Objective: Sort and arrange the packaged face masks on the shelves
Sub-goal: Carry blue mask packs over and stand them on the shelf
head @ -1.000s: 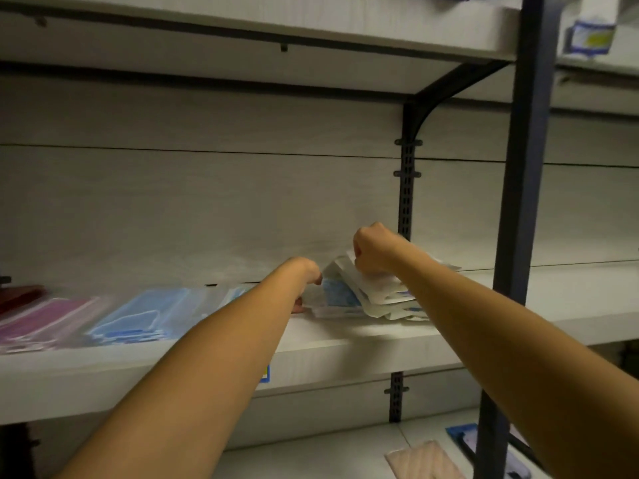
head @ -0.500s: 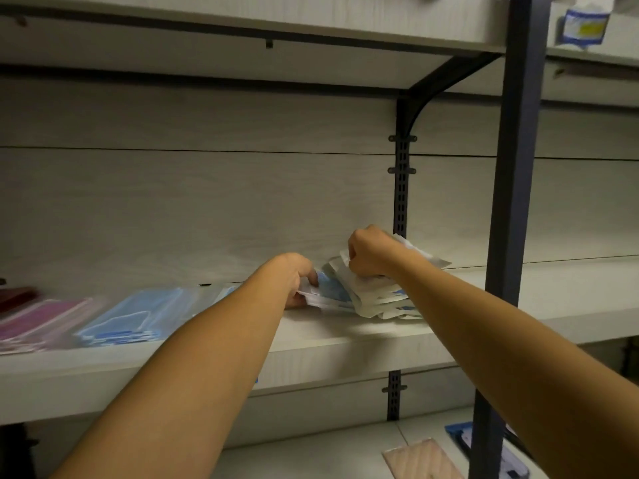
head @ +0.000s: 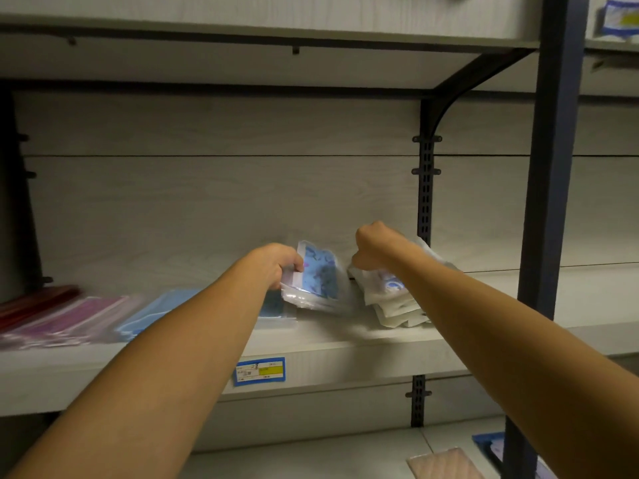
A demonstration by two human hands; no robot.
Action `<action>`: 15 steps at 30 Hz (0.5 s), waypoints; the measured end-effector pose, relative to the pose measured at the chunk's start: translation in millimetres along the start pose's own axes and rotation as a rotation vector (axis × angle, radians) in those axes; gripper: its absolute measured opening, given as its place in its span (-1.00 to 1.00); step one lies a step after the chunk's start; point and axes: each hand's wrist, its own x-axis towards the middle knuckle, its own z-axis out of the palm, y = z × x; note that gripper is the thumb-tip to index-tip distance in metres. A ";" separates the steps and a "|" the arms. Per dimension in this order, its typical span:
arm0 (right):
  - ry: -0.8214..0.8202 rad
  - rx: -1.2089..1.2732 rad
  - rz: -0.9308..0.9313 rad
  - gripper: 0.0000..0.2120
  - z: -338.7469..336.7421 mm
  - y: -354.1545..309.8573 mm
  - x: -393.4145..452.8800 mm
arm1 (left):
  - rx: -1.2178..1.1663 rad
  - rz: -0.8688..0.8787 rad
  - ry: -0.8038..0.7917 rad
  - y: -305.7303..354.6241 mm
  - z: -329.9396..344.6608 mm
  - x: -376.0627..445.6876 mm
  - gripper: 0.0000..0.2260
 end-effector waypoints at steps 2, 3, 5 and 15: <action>0.011 0.007 -0.011 -0.87 0.0 -8.1 2.3 | -0.042 0.029 0.010 -0.3 -5.2 0.7 -0.78; 0.003 0.010 -0.009 -0.85 0.7 -12.2 3.4 | -0.059 0.037 0.016 -0.6 -7.2 -0.1 -0.77; -0.038 0.006 0.000 -0.88 4.9 -17.9 5.8 | -0.094 0.049 0.038 -2.1 -10.9 0.8 -0.77; -0.175 -0.047 -0.041 -0.61 20.5 -25.3 5.9 | -0.148 0.063 0.093 -13.0 -16.4 7.1 -0.72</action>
